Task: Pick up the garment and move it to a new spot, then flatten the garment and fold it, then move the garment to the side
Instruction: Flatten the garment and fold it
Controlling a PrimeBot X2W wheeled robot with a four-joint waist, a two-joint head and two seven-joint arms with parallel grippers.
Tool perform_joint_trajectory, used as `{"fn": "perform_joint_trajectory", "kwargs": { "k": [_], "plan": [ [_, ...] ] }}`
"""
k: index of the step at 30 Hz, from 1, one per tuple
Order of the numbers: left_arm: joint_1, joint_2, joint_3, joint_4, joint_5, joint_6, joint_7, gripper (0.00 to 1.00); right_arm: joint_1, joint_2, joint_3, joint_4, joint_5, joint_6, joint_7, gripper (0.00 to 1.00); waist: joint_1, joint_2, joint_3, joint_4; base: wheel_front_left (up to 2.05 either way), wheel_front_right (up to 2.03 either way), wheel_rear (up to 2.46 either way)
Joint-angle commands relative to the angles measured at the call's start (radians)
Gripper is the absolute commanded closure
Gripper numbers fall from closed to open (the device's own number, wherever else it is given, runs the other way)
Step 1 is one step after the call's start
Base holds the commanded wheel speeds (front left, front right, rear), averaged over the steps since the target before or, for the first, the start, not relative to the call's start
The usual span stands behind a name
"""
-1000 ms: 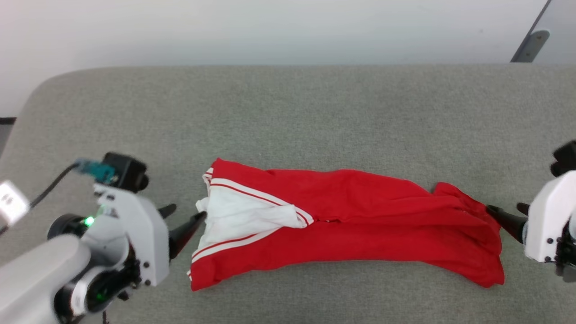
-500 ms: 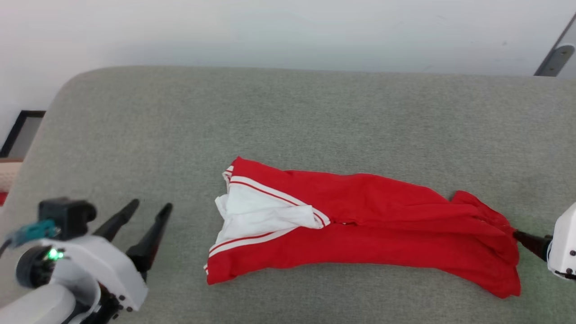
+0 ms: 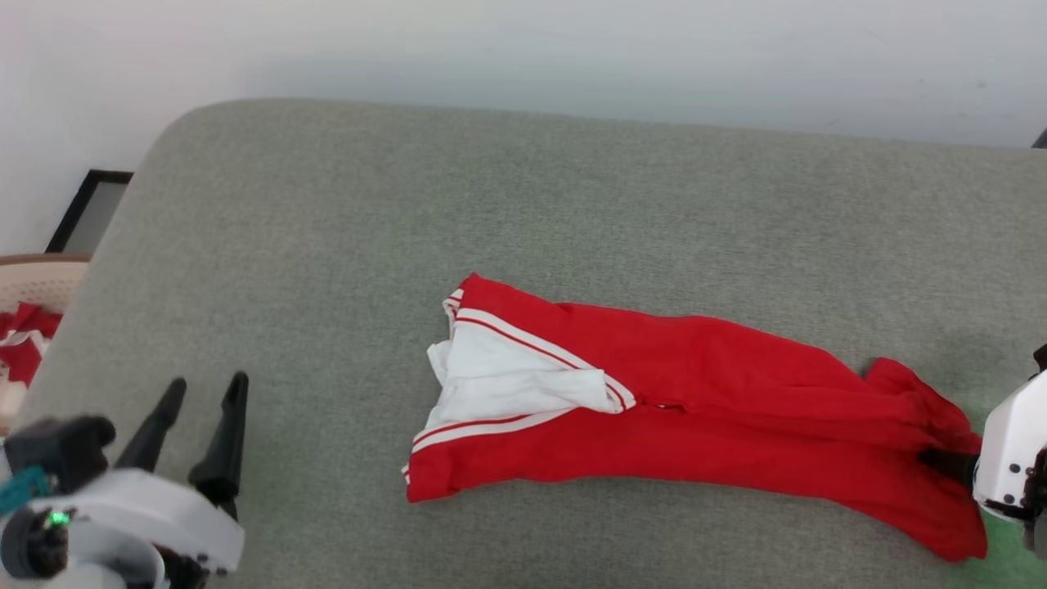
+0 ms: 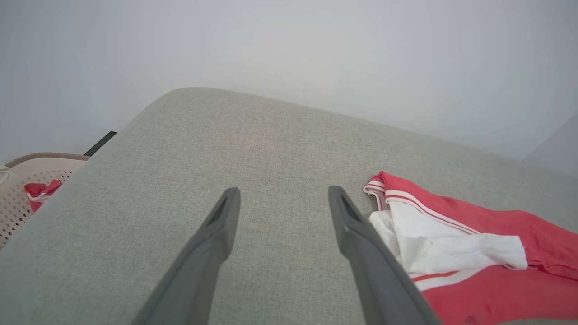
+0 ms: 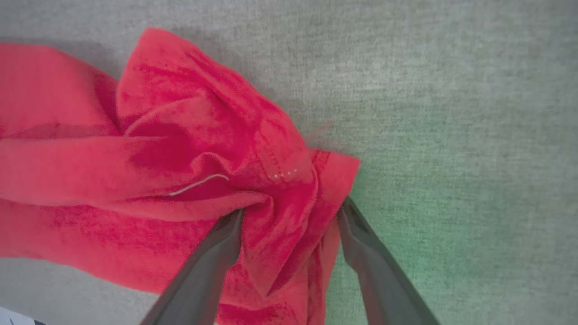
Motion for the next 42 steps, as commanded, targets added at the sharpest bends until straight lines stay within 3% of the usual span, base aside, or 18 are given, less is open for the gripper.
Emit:
{"fn": "perform_joint_trajectory", "kwargs": {
  "k": [1,2,3,9,18,30,37,42],
  "plan": [
    [0.033,-0.02,0.031,0.005,0.034,-0.018,0.0,0.0,-0.009,0.002,-0.003,0.033,-0.018,-0.002,-0.006,0.33,0.0,0.0,0.003,0.009,0.0,0.0,0.0],
    [0.055,-0.041,0.06,0.011,0.055,-0.028,0.0,0.0,-0.013,0.004,-0.001,0.052,-0.021,-0.002,-0.013,0.75,0.0,0.0,0.004,0.014,0.0,0.0,0.0],
    [0.075,-0.056,0.085,0.015,0.077,-0.037,0.0,0.0,-0.017,0.004,0.0,0.068,-0.019,-0.002,-0.016,1.0,0.0,0.0,0.004,0.018,0.0,0.0,0.0],
    [0.174,-0.155,0.227,0.017,0.181,-0.102,0.0,0.0,-0.048,-0.004,0.0,0.118,-0.03,-0.002,-0.058,1.0,0.0,0.0,0.005,0.036,0.0,0.0,0.0],
    [0.259,-0.264,0.373,0.027,0.264,-0.173,0.0,0.0,-0.101,-0.077,0.017,0.103,-0.003,-0.002,-0.046,1.0,0.0,0.0,0.009,0.03,0.0,0.0,0.0],
    [0.268,-0.324,0.433,0.04,0.325,-0.224,0.0,0.0,-0.171,-0.2,-0.066,0.141,-0.118,-0.002,-0.073,1.0,0.0,0.0,0.025,0.01,0.0,0.0,0.0],
    [0.275,-0.34,0.444,0.053,0.334,-0.234,0.0,0.0,-0.196,-0.176,-0.021,0.101,-0.077,-0.002,-0.052,1.0,0.0,0.0,0.017,-0.005,0.0,0.0,0.0],
    [0.296,-0.348,0.463,0.055,0.329,-0.232,0.0,0.0,-0.169,-0.149,0.074,-0.035,0.009,-0.002,-0.027,1.0,0.0,0.0,0.001,-0.021,0.0,0.0,0.0]
  ]
}}
